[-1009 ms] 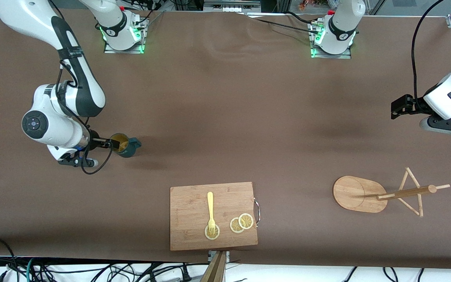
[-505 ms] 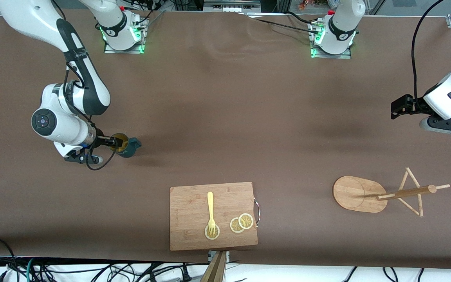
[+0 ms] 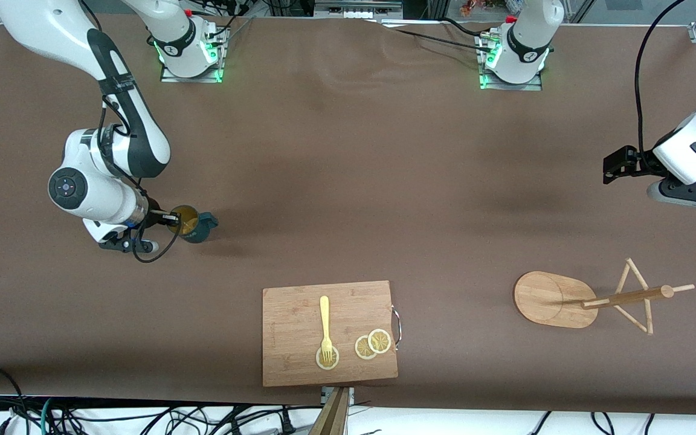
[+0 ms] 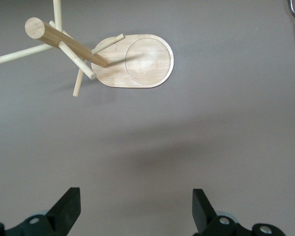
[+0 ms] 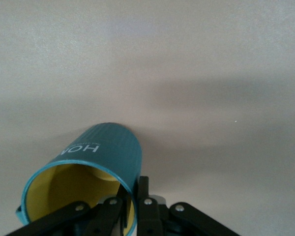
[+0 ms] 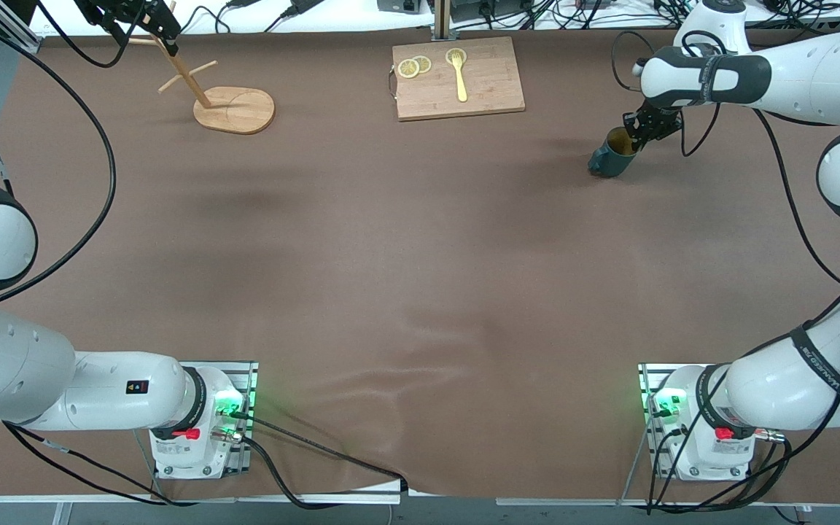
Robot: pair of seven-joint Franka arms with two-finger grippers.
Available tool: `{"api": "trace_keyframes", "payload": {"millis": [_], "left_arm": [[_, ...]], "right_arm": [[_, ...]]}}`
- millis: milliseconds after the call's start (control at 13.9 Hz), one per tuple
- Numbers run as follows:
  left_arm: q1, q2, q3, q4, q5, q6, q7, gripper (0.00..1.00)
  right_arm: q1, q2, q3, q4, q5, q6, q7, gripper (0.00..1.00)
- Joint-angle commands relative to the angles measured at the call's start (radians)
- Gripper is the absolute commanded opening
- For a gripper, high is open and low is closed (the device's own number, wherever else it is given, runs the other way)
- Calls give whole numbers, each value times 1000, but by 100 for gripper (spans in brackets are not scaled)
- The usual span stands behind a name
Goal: Pass cup and hang on rack
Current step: 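Grasp the mug rim with the right gripper and carry it toward the table center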
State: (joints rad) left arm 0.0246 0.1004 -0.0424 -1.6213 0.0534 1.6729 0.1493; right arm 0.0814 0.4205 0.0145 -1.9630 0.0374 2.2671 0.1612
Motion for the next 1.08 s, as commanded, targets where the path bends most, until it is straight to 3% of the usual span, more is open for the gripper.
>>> {"api": "trace_keyframes", "payload": {"millis": [0,433,1009], "left_arm": [[-2,4,1,8,-23,4,-2,100],[-2,4,1,8,-23,4,-2,100],[-2,8,1,8,-23,4,-2,100]], "right_arm": [[9,-26,1,21,2,3,-2,0],[171,13,1,185,18,-24,43,0],[538,237,1,564,13,-81,660,0]]}}
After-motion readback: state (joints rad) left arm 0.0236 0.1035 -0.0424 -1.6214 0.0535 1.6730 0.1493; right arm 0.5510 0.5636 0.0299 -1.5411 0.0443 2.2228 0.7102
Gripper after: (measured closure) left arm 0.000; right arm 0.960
